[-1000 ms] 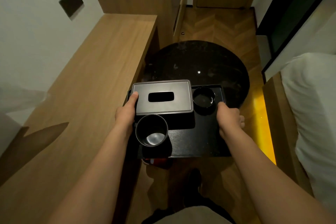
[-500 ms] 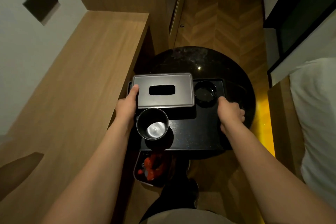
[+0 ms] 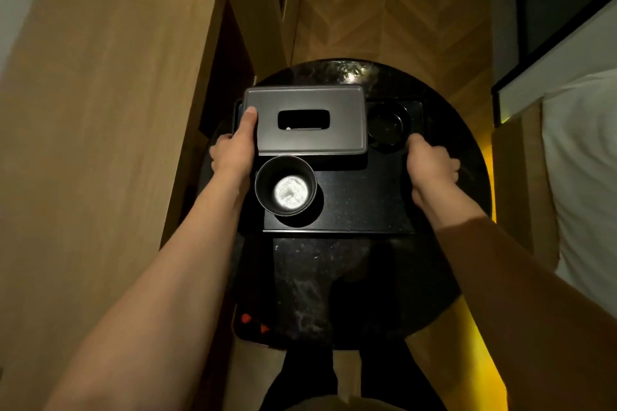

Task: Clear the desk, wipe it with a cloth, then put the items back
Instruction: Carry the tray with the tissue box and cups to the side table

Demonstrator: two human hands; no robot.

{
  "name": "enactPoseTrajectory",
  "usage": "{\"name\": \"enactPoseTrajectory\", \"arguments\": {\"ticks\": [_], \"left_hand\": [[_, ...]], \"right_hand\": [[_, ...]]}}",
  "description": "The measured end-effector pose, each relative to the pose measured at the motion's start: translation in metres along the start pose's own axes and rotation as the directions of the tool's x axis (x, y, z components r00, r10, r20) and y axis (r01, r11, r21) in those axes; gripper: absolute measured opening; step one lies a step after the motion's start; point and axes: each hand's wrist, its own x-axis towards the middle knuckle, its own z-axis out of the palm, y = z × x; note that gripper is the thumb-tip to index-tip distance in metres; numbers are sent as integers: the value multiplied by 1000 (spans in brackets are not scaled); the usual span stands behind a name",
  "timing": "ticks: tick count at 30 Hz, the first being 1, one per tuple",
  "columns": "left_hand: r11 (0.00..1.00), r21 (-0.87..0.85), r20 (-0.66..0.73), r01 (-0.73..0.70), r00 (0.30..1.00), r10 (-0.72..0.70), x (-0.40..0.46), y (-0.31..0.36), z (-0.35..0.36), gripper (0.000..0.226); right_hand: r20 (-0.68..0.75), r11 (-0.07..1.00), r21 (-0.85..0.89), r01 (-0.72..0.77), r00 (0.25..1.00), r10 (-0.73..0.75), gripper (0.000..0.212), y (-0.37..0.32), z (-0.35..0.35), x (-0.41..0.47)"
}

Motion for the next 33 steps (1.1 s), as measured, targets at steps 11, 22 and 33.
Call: {"name": "enactPoseTrajectory", "arguments": {"ticks": [11,22,33], "left_hand": [[998,64,-40,-22,999,24,77,34,71,131],[943,334,-216,14,974,63,127,45,99,104],[932,361,-188,15,981,57,130,47,96,98]], "right_hand": [[-23,1000,-8,-5,1000,5,72,-41,38,90],[-57,986,-151,-64,997,56,67,-73,62,125],[-23,974,-157,161,986,-167,83,-54,69,105]]}}
